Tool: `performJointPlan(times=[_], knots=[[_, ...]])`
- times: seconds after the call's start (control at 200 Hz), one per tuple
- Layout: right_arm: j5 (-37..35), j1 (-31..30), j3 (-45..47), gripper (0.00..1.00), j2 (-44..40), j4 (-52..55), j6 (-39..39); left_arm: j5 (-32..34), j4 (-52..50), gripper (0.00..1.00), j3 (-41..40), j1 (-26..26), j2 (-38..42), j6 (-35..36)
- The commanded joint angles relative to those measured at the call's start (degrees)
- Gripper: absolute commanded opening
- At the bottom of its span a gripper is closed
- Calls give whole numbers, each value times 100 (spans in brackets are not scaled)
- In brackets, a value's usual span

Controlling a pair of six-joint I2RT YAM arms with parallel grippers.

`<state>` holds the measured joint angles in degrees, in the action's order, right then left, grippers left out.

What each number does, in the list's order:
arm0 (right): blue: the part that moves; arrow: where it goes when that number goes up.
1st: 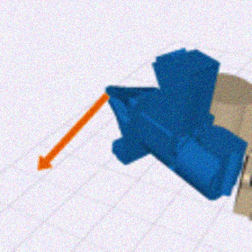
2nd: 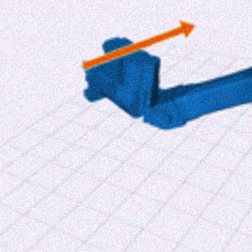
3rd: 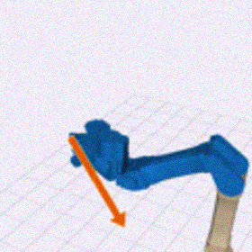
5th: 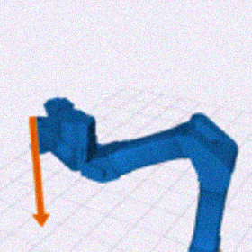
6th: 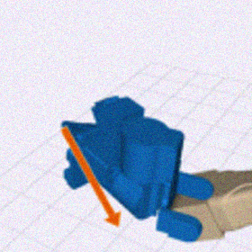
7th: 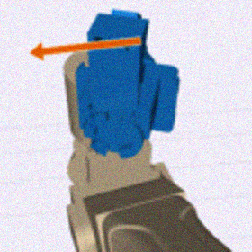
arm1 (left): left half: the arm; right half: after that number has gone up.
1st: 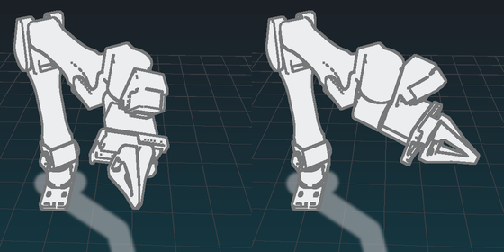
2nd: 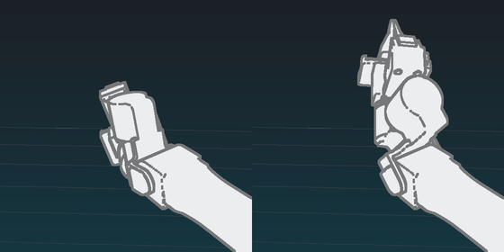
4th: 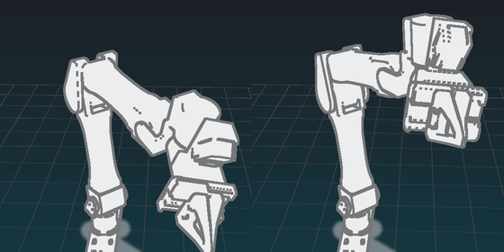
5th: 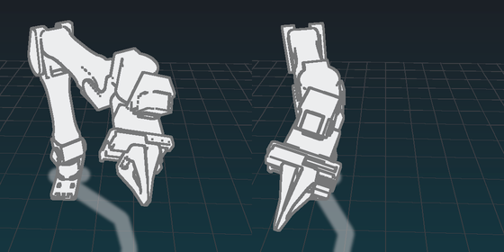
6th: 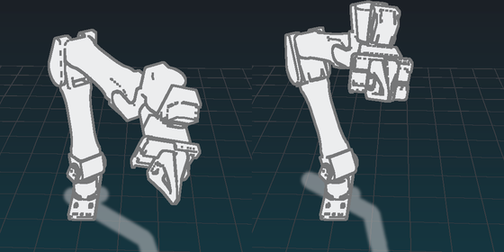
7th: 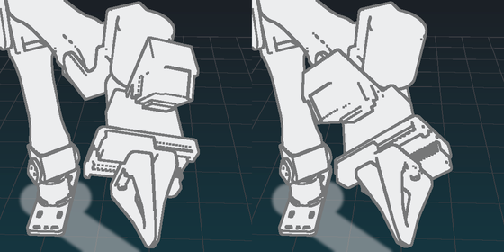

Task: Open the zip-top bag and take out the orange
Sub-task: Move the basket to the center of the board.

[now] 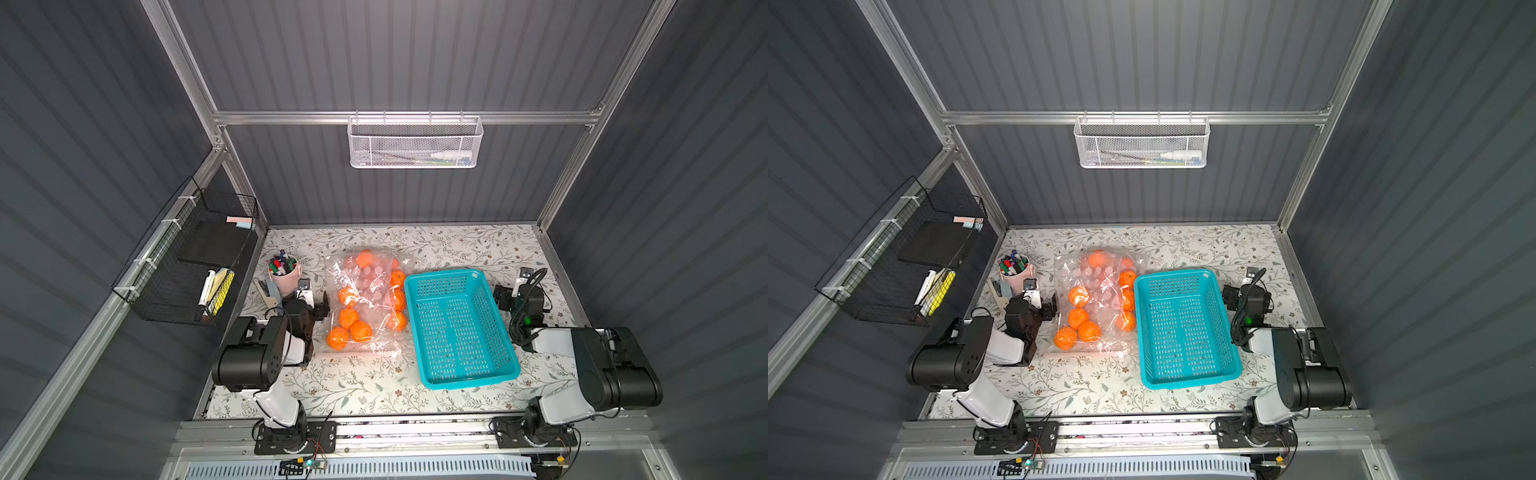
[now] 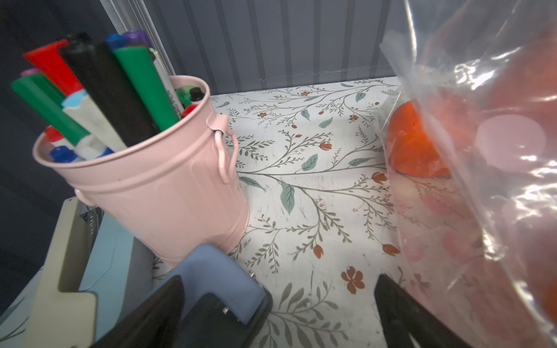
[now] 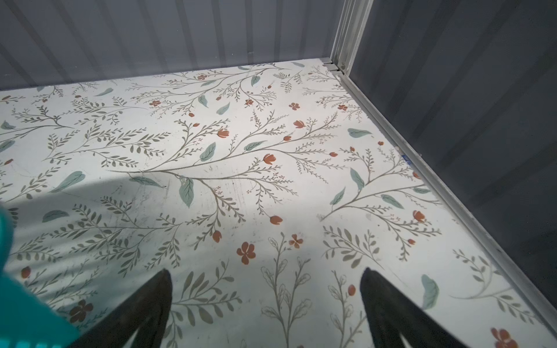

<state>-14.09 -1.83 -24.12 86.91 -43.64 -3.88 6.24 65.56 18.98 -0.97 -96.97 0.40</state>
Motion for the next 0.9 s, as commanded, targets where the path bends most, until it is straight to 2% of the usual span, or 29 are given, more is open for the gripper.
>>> performJointPlan(times=[0.0,0.72,0.805,0.85,0.895], knots=[[6,-23,42,99,-65,-128,19,51,-44,99,80,-43,-42,-64],[16,-3,13,99,-33,-128,19,-19,-9,100,80,-43,-50,-65],[24,-2,29,99,-42,-136,19,160,-9,100,38,-43,-29,-74],[27,-6,59,99,-77,-157,16,513,66,99,31,-28,16,-21],[-133,-9,103,99,-138,-342,34,588,-484,99,169,24,284,-30]])
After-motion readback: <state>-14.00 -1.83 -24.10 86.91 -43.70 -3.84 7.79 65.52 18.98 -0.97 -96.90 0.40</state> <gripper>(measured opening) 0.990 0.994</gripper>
